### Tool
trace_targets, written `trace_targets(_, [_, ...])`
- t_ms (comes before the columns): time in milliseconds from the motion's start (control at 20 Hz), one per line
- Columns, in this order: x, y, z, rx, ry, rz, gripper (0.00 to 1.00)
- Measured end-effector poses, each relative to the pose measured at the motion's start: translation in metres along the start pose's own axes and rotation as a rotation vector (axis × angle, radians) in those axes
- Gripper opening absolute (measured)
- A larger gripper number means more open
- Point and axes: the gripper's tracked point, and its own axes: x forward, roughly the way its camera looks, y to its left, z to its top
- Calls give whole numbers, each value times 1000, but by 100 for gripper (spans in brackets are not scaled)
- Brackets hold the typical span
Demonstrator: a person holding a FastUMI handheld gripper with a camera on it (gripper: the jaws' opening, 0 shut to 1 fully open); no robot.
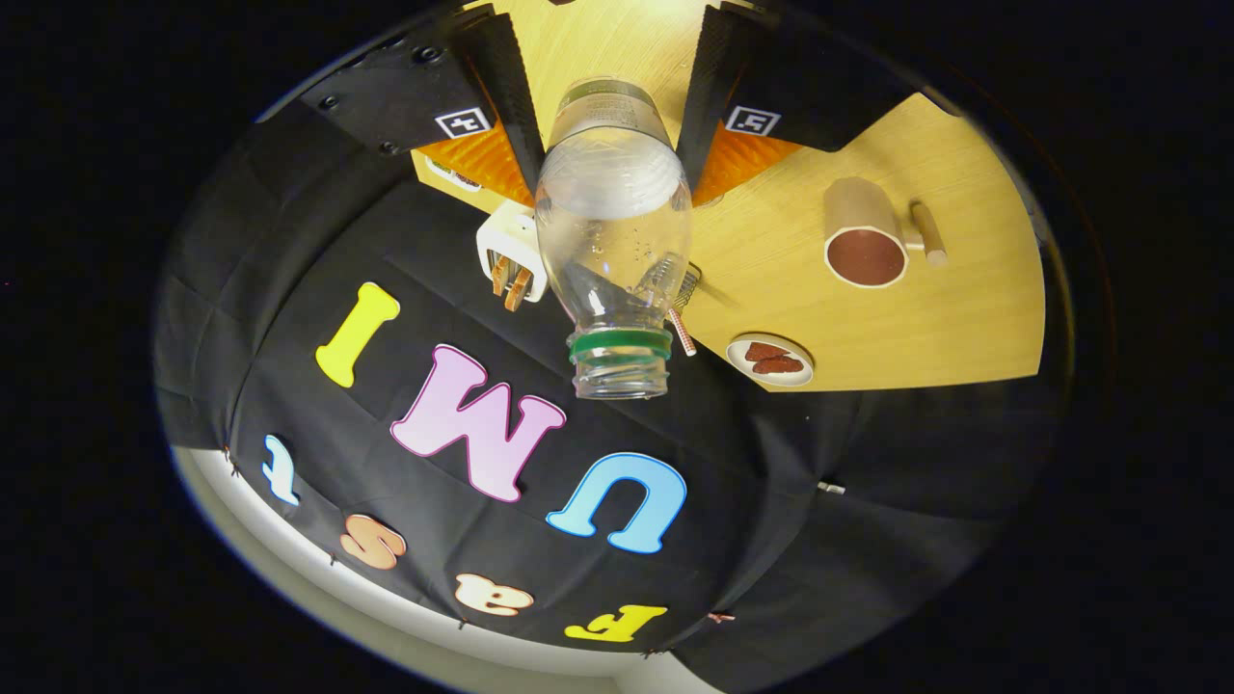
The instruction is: Take the bottle from table, then pour the juice into the cup, finally place the bottle on the coaster
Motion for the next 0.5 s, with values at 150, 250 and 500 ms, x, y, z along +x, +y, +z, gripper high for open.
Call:
trace_targets(150, [7, 13, -6, -45, 28, 13, 73])
trace_targets(250, [11, 21, -6, -47, 40, 29, 73])
trace_targets(500, [20, 39, -2, -128, 41, 41, 73])
